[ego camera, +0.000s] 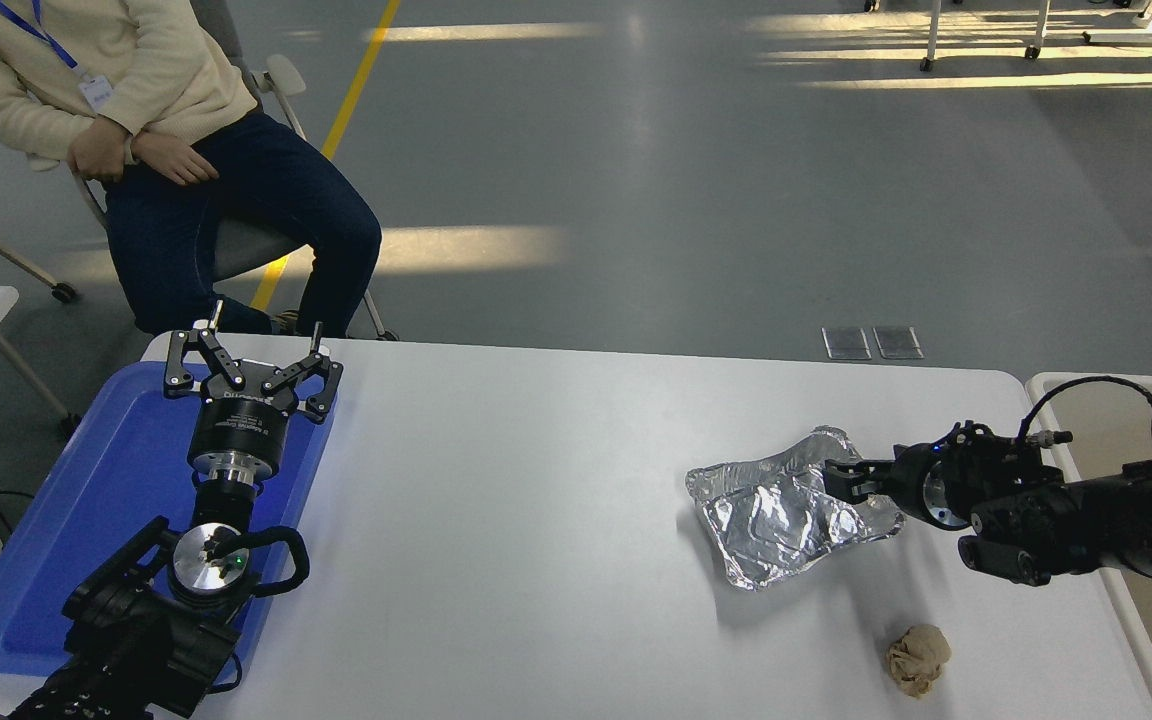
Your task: Pick up foil plate and place in dustbin
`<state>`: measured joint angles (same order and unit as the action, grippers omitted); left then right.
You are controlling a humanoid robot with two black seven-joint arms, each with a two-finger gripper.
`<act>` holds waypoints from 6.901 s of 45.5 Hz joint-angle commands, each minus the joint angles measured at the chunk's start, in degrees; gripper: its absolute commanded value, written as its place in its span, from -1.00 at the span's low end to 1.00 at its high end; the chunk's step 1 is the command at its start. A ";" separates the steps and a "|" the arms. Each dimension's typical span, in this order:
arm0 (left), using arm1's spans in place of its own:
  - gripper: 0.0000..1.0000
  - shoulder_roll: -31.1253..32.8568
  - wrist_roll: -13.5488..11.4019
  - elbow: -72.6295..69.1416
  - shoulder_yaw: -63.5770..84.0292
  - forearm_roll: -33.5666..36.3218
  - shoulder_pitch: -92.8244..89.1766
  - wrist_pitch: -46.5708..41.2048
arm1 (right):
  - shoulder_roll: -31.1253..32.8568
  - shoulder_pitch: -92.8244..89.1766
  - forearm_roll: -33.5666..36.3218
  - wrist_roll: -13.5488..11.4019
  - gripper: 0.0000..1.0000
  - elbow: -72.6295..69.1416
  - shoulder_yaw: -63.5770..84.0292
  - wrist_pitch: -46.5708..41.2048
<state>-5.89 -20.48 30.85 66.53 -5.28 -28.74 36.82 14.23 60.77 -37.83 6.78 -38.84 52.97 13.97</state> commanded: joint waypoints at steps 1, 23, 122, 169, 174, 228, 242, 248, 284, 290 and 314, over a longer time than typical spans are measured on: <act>1.00 0.00 0.00 0.00 0.00 0.00 0.00 0.00 | -0.08 -1.36 -2.07 0.08 0.65 0.61 -1.55 -0.53; 1.00 -0.09 0.00 0.00 0.00 0.00 0.00 0.00 | -0.87 -2.24 -3.21 -0.19 0.38 0.61 -2.08 -1.14; 1.00 -0.09 0.09 0.00 0.00 0.09 0.00 0.00 | 13.37 62.53 -0.84 -0.10 -1.00 -51.95 13.65 -20.03; 1.00 -0.09 0.09 0.00 0.00 0.09 0.00 0.00 | 23.38 62.98 11.11 -3.88 -1.00 -45.19 19.88 -32.16; 1.00 -0.09 0.09 0.00 0.00 0.09 0.00 0.00 | 26.90 59.12 11.02 -3.79 -1.00 -38.60 20.50 -34.71; 1.00 -0.09 0.00 0.00 0.00 0.00 0.00 -0.09 | 29.46 -13.83 18.92 -3.70 -1.00 31.89 -38.03 -34.99; 1.00 -0.09 0.00 0.00 0.00 0.00 0.00 -0.09 | 25.15 -21.13 30.88 -4.32 -1.00 34.18 -38.12 -25.49; 1.00 -0.09 0.00 0.00 0.00 0.00 0.00 -0.09 | 23.48 -23.86 35.36 -4.76 -1.00 34.36 -38.91 -21.80; 1.00 -0.09 0.00 0.00 0.00 0.00 0.00 -0.09 | 13.90 -34.58 46.18 -9.50 -1.00 34.89 -55.43 -9.76; 1.00 -0.09 0.00 0.00 0.00 0.00 0.00 -0.09 | 13.55 -34.67 46.18 -9.50 -1.00 34.89 -55.96 -9.75; 1.00 -0.09 0.00 0.00 0.00 0.00 0.00 -0.09 | 13.98 -33.09 45.92 -8.89 1.00 34.71 -57.90 -13.18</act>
<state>-5.98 -20.48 30.85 66.54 -5.27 -28.74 36.74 27.85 26.39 8.27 -2.24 -4.11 -4.53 2.56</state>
